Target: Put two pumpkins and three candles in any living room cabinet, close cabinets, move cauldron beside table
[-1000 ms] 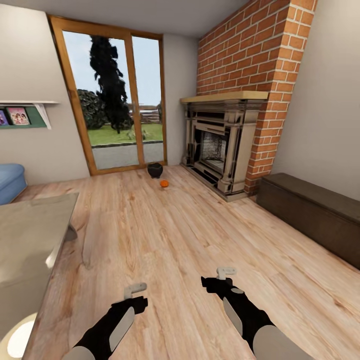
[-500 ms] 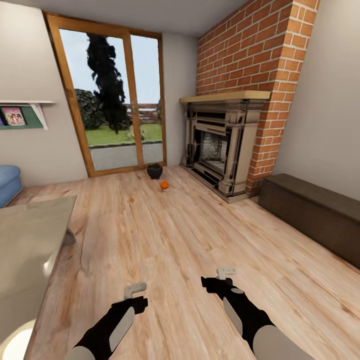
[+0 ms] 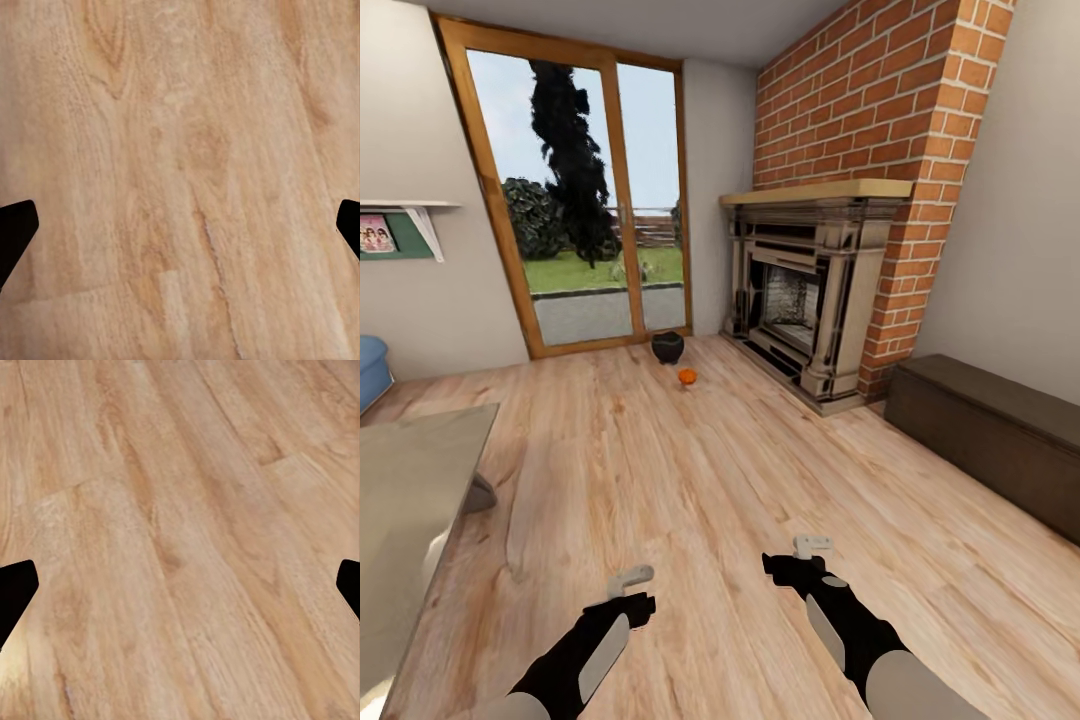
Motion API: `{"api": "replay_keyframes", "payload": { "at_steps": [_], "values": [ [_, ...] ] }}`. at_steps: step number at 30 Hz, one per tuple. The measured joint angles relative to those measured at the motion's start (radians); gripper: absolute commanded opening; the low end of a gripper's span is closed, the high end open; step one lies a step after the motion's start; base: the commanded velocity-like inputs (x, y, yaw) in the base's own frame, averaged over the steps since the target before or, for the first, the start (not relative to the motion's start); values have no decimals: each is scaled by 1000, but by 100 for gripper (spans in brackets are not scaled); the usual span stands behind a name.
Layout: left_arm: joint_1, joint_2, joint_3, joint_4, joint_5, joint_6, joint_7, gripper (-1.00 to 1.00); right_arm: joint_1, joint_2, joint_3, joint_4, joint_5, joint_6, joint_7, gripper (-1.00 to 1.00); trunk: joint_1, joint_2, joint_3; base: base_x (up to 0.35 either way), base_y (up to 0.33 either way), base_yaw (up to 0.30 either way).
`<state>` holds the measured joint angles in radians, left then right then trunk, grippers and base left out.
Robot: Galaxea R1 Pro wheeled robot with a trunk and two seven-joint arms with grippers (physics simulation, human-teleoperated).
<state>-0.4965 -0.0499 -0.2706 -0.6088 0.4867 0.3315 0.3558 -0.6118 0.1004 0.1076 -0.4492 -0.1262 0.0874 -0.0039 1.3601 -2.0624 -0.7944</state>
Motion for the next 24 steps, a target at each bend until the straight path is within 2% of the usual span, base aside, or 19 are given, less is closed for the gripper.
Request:
{"api": "replay_keyframes", "payload": {
  "at_steps": [18,24],
  "values": [
    [0,0,0,0,0,0,0,100,0,0,0,0,0,1,0,100,0,0,0,342,0,0],
    [0,0,0,0,0,0,0,100,0,0,0,0,0,1,0,100,0,0,0,342,20,-86]
  ]
}}
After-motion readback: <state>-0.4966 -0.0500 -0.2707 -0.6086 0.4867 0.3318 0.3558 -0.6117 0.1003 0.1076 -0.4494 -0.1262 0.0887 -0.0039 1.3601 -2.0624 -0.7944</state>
